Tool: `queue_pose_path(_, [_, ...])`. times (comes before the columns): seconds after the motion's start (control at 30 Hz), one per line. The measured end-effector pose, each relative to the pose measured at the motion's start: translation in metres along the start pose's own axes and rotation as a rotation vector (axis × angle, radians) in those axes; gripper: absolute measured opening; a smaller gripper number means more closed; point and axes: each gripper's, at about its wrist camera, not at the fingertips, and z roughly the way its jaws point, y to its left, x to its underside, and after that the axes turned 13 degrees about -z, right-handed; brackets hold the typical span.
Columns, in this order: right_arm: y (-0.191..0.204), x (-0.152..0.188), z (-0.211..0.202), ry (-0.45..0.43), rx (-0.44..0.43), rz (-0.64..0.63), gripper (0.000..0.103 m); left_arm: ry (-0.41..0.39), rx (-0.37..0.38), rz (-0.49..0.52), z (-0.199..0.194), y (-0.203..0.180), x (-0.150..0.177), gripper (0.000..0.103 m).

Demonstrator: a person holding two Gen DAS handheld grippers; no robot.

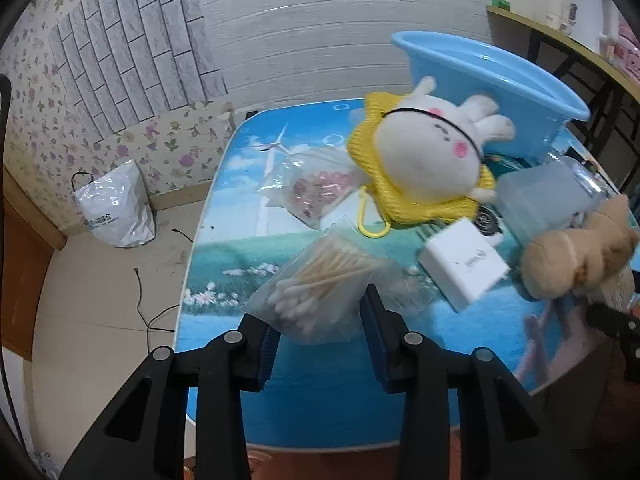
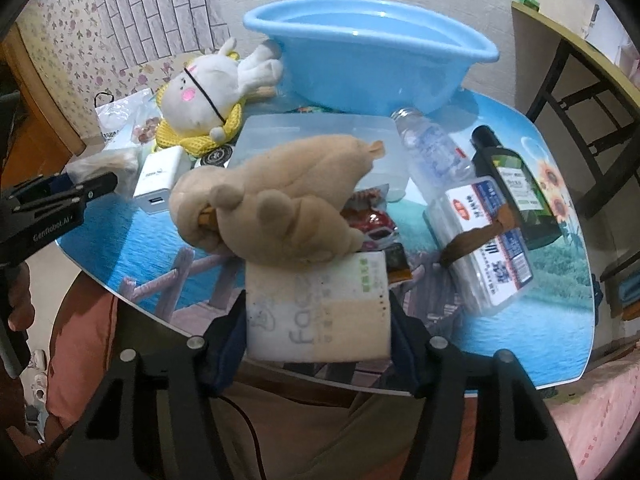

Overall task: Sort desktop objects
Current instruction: 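Lift the cotton-swab bag with the left tool while the right tool lifts the Face tissue pack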

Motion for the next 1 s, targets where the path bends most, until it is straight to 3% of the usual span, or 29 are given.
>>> queue_pose_path(0.33, [-0.034, 0.005, -0.022, -0.066, 0.067, 0.072, 0.061, 0.039, 0.033, -0.002, -0.027, -0.006, 0.019, 0.038])
queue_pose_path(0.47, [-0.045, 0.011, -0.022, -0.068, 0.063, 0.099, 0.061, 0.071, 0.012, 0.007, -0.026, -0.006, 0.027, 0.055])
queue_pose_path(0.7, [-0.047, 0.016, -0.026, -0.080, 0.058, 0.096, 0.061, 0.042, -0.023, -0.002, -0.021, 0.000, 0.028, 0.083])
queue_pose_path(0.97, [-0.049, 0.015, -0.024, -0.079, 0.056, 0.092, 0.061, 0.025, -0.023, -0.027, 0.002, 0.004, 0.020, 0.086])
queue_pose_path(1.0, [-0.049, 0.015, -0.022, -0.076, 0.057, 0.090, 0.061, 0.019, -0.015, -0.032, 0.002, 0.004, 0.020, 0.082])
